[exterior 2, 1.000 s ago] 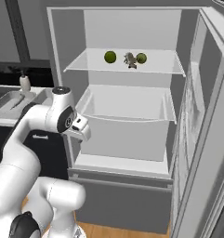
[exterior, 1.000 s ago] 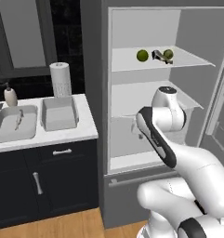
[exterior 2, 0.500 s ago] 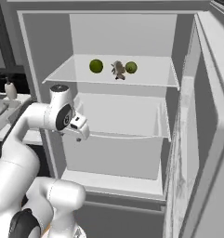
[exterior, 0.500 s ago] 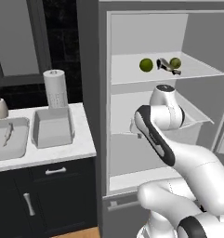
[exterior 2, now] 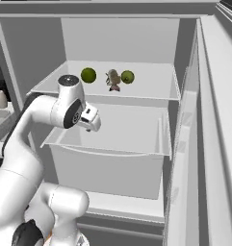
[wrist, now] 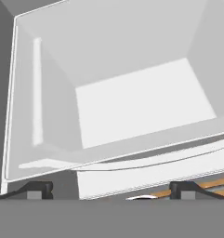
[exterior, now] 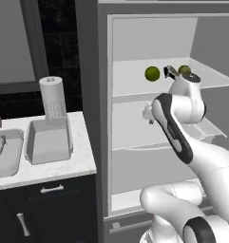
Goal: Place one lime and one fish in each tupperware on the nearby counter, to pack two identical lunches.
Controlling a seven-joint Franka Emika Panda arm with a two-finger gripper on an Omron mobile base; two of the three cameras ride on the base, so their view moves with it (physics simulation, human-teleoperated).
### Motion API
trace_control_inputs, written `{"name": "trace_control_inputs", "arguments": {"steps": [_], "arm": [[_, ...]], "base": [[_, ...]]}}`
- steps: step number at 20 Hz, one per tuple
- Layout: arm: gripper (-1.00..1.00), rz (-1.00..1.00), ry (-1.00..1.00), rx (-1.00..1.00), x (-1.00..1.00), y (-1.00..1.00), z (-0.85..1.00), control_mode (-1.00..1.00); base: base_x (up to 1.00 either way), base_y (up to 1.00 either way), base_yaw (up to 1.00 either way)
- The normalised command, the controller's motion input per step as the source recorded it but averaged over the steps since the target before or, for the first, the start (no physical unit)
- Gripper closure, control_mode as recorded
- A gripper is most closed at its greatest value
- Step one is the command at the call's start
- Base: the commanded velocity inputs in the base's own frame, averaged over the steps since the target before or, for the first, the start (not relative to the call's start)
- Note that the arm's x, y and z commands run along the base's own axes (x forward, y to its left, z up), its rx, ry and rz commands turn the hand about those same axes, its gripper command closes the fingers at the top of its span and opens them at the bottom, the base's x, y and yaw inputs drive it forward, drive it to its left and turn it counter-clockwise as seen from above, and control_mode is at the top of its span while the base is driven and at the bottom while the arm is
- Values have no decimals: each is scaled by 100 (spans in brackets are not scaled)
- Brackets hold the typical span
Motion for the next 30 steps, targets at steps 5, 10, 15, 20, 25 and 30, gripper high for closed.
{"name": "trace_control_inputs", "arguments": {"steps": [5,10,15,20,25,30], "arm": [[-100,2,-51,0,-42,-29,100,-100],[-100,1,-33,-3,-38,-12,100,-100],[-100,2,-1,-2,13,5,100,-100],[-100,0,1,-7,45,5,71,-100],[-100,0,-1,-7,47,7,-17,-100],[-100,0,1,-4,71,15,-15,-100]], "base": [[0,0,0],[0,0,0],[0,0,0],[0,0,0],[0,0,0],[0,0,0]]}}
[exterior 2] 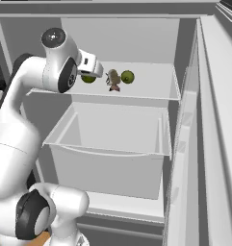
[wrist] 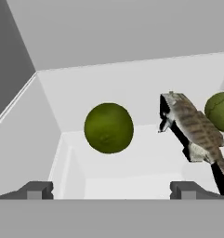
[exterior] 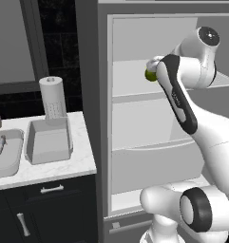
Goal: Place one lime and one fish in each tupperware on the nearby counter, to pack two identical lunches.
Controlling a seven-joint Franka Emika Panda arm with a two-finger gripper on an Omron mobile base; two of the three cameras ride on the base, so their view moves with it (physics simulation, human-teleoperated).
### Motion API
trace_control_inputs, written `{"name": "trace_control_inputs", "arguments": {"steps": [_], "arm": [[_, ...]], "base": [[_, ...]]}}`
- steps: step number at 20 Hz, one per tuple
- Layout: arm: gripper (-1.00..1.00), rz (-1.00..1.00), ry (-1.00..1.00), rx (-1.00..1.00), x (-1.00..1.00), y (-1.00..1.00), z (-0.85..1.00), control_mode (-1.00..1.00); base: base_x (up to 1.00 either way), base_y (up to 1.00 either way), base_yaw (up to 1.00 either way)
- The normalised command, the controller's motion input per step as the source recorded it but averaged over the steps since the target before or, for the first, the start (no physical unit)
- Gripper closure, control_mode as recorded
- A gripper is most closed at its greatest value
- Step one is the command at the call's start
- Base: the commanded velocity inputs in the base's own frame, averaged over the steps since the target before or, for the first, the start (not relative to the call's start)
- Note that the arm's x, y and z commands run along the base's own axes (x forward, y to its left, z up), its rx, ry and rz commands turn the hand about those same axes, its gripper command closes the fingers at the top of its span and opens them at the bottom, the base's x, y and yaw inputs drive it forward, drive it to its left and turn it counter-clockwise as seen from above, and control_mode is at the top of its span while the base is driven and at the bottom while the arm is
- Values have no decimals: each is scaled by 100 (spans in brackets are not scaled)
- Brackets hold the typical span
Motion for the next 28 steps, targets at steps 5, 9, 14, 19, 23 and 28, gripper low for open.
{"name": "trace_control_inputs", "arguments": {"steps": [5,9,14,19,23,28], "arm": [[-100,0,3,-3,81,14,-22,-100],[-100,0,6,-3,69,7,-16,-100],[-100,-2,9,-3,36,0,-10,-100],[100,0,5,-6,23,0,-30,-100],[100,0,0,-4,12,-3,-46,-100],[100,0,-13,0,3,-2,-15,-100]], "base": [[0,0,0],[0,0,0],[0,0,0],[0,0,0],[0,0,0],[0,0,0]]}}
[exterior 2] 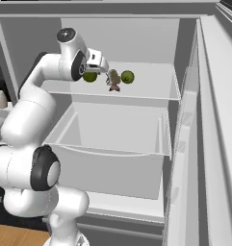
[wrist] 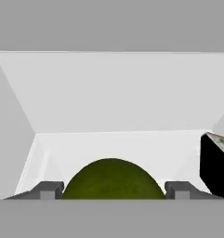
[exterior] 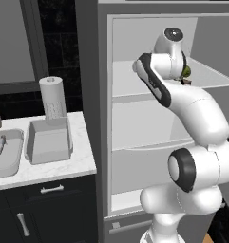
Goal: Place one lime and one fish in each tupperware on the nearby counter, to pack two identical lunches.
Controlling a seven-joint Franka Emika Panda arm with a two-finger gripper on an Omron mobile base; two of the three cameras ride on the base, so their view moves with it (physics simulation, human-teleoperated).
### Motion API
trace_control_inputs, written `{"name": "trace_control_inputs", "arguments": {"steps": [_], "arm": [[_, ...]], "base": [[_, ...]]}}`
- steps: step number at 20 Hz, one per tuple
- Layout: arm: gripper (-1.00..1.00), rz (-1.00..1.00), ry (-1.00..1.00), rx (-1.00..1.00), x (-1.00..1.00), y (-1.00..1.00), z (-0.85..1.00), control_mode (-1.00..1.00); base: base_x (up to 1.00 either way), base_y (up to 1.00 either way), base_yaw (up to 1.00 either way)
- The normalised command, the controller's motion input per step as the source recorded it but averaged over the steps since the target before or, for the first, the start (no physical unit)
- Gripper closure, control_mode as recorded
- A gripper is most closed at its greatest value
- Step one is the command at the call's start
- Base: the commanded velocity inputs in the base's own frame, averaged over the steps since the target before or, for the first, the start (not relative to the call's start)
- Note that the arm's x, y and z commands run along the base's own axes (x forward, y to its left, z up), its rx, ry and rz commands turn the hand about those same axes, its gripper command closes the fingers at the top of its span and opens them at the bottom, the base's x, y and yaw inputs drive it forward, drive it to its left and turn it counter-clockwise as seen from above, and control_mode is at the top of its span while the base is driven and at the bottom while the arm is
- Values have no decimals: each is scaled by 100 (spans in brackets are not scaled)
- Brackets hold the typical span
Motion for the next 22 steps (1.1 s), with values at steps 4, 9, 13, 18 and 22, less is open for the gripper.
{"name": "trace_control_inputs", "arguments": {"steps": [4,9,13,18,22], "arm": [[100,0,-44,25,-98,-32,0,-100],[100,0,-47,41,-100,-42,42,-100],[100,0,-16,22,-100,-47,76,-100],[100,3,0,4,-100,-55,45,-100],[100,6,14,-14,-100,-17,-68,-100]], "base": [[0,0,0],[0,0,0],[0,0,0],[0,0,0],[0,0,0]]}}
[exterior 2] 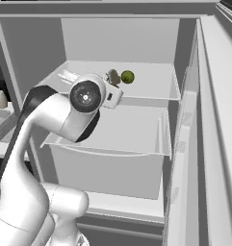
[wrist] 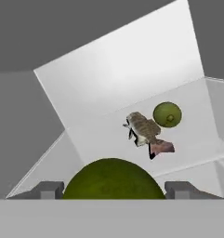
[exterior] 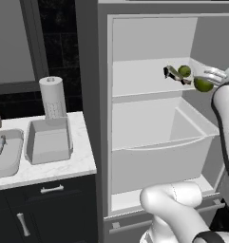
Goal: Place one lime and one fish in each tupperware on the nearby counter, to pack two identical lunches.
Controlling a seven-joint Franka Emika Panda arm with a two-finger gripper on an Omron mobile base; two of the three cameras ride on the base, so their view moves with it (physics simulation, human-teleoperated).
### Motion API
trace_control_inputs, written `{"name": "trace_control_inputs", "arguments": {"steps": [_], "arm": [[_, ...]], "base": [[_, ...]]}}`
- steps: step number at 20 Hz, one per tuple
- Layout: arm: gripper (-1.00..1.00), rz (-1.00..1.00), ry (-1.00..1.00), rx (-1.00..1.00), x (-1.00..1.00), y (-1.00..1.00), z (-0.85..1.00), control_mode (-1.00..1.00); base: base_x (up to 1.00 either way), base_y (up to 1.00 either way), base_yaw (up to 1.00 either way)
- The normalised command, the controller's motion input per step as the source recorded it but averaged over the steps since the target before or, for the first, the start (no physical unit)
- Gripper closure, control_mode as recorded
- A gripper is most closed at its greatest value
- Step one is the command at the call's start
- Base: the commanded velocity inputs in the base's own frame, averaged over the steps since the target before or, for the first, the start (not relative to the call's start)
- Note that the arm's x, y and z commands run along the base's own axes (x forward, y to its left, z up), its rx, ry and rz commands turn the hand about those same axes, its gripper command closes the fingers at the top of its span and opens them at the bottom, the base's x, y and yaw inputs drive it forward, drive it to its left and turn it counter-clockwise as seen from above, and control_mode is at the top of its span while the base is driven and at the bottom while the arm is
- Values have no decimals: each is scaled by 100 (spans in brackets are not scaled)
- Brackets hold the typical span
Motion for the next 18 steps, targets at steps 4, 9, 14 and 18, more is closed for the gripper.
{"name": "trace_control_inputs", "arguments": {"steps": [4,9,14,18], "arm": [[100,10,32,-29,-100,3,-100,-100],[100,7,17,-12,-40,21,-40,100],[100,0,0,0,0,0,0,100],[100,0,0,0,0,0,0,100]], "base": [[0,0,0],[-60,57,17],[-100,100,26],[-9,100,10]]}}
